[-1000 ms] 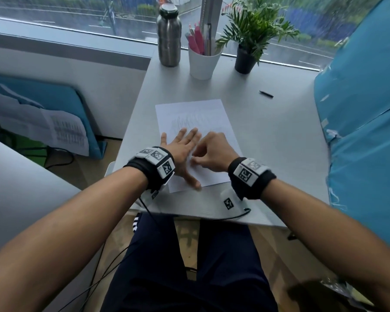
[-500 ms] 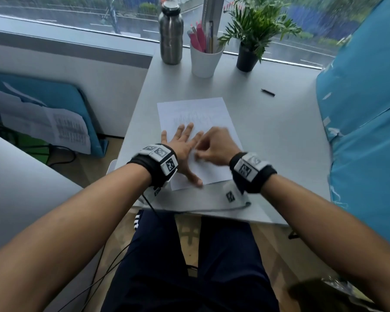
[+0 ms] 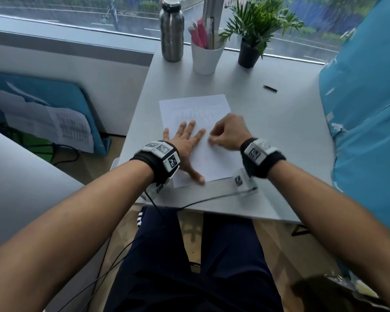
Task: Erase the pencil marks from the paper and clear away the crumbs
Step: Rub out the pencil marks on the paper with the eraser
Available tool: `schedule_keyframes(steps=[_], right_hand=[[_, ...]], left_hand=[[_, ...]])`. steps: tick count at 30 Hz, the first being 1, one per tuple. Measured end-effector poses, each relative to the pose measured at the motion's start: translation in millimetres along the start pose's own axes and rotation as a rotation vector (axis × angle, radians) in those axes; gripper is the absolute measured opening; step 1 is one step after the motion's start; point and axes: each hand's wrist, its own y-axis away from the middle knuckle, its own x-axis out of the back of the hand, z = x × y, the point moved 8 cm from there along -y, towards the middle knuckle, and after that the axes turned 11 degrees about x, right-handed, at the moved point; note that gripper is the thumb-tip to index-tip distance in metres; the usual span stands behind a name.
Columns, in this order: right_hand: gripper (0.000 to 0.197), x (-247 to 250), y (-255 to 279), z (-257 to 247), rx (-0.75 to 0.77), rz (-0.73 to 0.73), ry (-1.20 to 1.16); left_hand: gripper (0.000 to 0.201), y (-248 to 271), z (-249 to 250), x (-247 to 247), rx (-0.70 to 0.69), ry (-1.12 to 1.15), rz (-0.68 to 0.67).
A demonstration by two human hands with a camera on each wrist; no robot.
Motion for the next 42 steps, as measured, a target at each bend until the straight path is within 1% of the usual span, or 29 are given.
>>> schedule_keyframes(steps=[2,3,5,6,7,8,10,11,12,13,15,16,18,19,20,21,24,28,31,33,34,36,37,38,40,41,42], right_hand=[[0.011,-23.1,13.1,-24.1,0.122,-0.127,-0.004],[0.011,-21.0,12.3,-21.3,0.112,-0.137,-0.001],[0.012,2.1,1.3,7.1,-0.017,-0.035,-0.009],[0.012,13.3,-2.0,15.0,-0.049,0.020,-0.002],[0.012,14.6,-1.4,16.6,-0.053,0.039,0.002],[0.012,6.4,2.1,9.5,-0.020,0.006,0.008],[0.012,-21.0,16.7,-17.8,0.108,-0.133,0.010],[0.012,-23.8,18.9,-20.2,0.127,-0.148,0.008],[0.012,-17.6,15.1,-11.5,0.086,-0.123,0.012],[0.013,-6.5,9.8,1.9,0.021,-0.063,-0.005],[0.013,7.7,6.3,11.7,-0.026,0.025,-0.014],[0.012,2.8,10.3,4.7,0.001,0.012,-0.014],[0.009,-22.2,26.6,-27.7,0.124,-0.109,-0.010],[0.009,-32.0,34.2,-38.2,0.157,-0.163,-0.023],[0.010,-34.4,35.5,-38.3,0.156,-0.185,-0.029],[0.010,-30.7,32.3,-30.6,0.121,-0.170,-0.035],[0.010,-8.6,22.9,-1.7,0.006,-0.057,-0.065],[0.012,-5.5,20.6,7.6,-0.021,-0.047,-0.049],[0.013,7.3,13.8,16.6,-0.110,0.044,-0.021],[0.013,-3.8,18.3,3.3,-0.082,0.053,0.004],[0.013,-16.9,24.0,-11.9,-0.024,0.017,0.013],[0.012,-41.6,41.4,-45.6,0.114,-0.120,0.001],[0.012,-42.7,43.6,-47.5,0.127,-0.163,-0.010],[0.012,-36.0,38.6,-39.2,0.093,-0.155,-0.009],[0.012,-9.1,25.6,-13.2,-0.020,-0.047,0.000],[0.013,-0.7,23.0,-6.9,-0.047,0.000,0.005],[0.012,-3.0,25.2,-8.1,-0.038,0.009,0.010]], left_hand=[[0.160,-1.8,-0.9,0.1,-0.005,-0.010,-0.002],[0.160,-1.9,-1.6,0.2,-0.006,-0.011,0.000],[0.160,0.3,-1.0,-0.2,-0.005,-0.002,-0.002],[0.160,0.9,-0.7,0.1,-0.002,0.009,0.001],[0.160,1.5,-0.6,-0.2,0.000,0.012,0.005],[0.160,1.2,-0.6,0.2,-0.002,0.006,0.007],[0.159,0.4,-0.1,0.8,-0.005,-0.011,-0.004],[0.157,0.4,0.2,1.5,-0.008,-0.017,-0.010],[0.155,1.2,1.2,1.5,-0.012,-0.019,-0.017],[0.153,2.4,2.1,1.2,-0.013,-0.017,-0.023],[0.151,3.6,2.0,1.0,-0.008,-0.007,-0.022],[0.151,2.2,1.8,0.5,-0.008,-0.007,-0.018],[0.152,-1.0,2.0,-0.1,-0.014,-0.012,-0.013],[0.152,-0.7,2.1,-0.2,-0.016,-0.017,-0.014],[0.152,0.3,2.0,0.0,-0.016,-0.020,-0.018],[0.151,1.8,2.4,-0.2,-0.015,-0.021,-0.026],[0.147,4.1,1.1,1.8,-0.043,-0.021,-0.027],[0.141,5.0,-8.9,5.5,-0.103,-0.024,-0.058],[0.141,4.9,-10.2,4.1,-0.106,-0.036,-0.049],[0.143,3.0,-9.1,3.3,-0.102,-0.050,-0.045],[0.144,2.0,-9.5,2.6,-0.098,-0.056,-0.046],[0.145,1.1,-10.6,1.6,-0.096,-0.068,-0.048],[0.146,1.5,-11.0,1.4,-0.096,-0.072,-0.048],[0.146,2.3,-10.7,1.3,-0.095,-0.074,-0.049],[0.146,3.1,-8.2,1.1,-0.089,-0.075,-0.041],[0.146,2.8,-7.0,1.5,-0.083,-0.076,-0.034],[0.147,2.3,-6.5,1.8,-0.076,-0.077,-0.031]])
